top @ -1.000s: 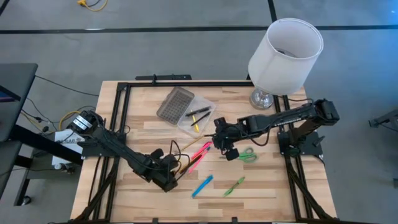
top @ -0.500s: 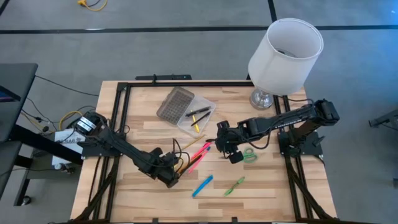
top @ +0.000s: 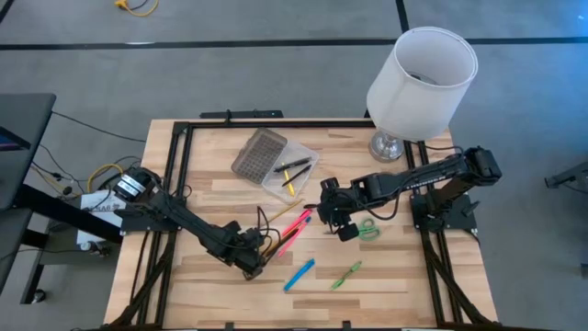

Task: Pick & place school supplies into a supply box
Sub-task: Put the yellow pen into the supply box

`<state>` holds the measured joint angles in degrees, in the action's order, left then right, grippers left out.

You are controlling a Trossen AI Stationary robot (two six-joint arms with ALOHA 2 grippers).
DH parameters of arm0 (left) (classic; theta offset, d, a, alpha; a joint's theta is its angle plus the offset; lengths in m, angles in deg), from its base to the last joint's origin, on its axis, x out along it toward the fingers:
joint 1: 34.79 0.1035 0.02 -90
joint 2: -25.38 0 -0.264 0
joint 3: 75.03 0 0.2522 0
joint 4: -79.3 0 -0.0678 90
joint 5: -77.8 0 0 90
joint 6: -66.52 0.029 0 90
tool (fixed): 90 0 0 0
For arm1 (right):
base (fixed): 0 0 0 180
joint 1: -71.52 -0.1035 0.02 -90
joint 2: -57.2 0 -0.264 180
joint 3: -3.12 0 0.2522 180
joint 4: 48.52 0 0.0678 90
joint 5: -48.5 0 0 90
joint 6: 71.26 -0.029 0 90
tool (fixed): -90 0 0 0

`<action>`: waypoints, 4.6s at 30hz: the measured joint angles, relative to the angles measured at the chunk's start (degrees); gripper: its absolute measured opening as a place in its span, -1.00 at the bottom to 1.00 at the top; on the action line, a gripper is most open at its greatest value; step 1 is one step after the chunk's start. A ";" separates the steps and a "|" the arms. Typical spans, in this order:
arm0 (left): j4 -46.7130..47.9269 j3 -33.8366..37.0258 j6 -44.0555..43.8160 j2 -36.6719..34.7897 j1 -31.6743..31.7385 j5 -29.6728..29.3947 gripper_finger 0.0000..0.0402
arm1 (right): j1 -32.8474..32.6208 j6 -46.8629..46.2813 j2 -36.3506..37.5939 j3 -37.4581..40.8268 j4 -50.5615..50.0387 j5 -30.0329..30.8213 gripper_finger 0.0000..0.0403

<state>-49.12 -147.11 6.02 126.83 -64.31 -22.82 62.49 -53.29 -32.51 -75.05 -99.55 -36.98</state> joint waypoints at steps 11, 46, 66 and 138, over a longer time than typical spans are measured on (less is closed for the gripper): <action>-5.90 4.86 -0.55 -0.51 0.29 1.59 -0.43 | 0.00 -0.03 0.00 0.00 0.01 -0.01 -0.40; 2.08 4.60 26.69 -0.50 5.03 6.16 -0.80 | 0.14 -10.49 0.00 0.00 -8.32 0.09 -0.40; -0.96 4.82 32.44 -0.50 5.07 4.76 -0.72 | -1.89 -23.58 0.13 17.80 2.38 7.84 -0.40; 14.45 -3.88 33.01 -0.15 5.16 -1.44 -0.82 | -1.79 -20.97 0.22 17.99 5.27 10.46 -0.40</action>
<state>-34.68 -150.98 39.03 126.68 -59.15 -24.26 60.70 -74.25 -32.29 -57.06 -94.29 -26.52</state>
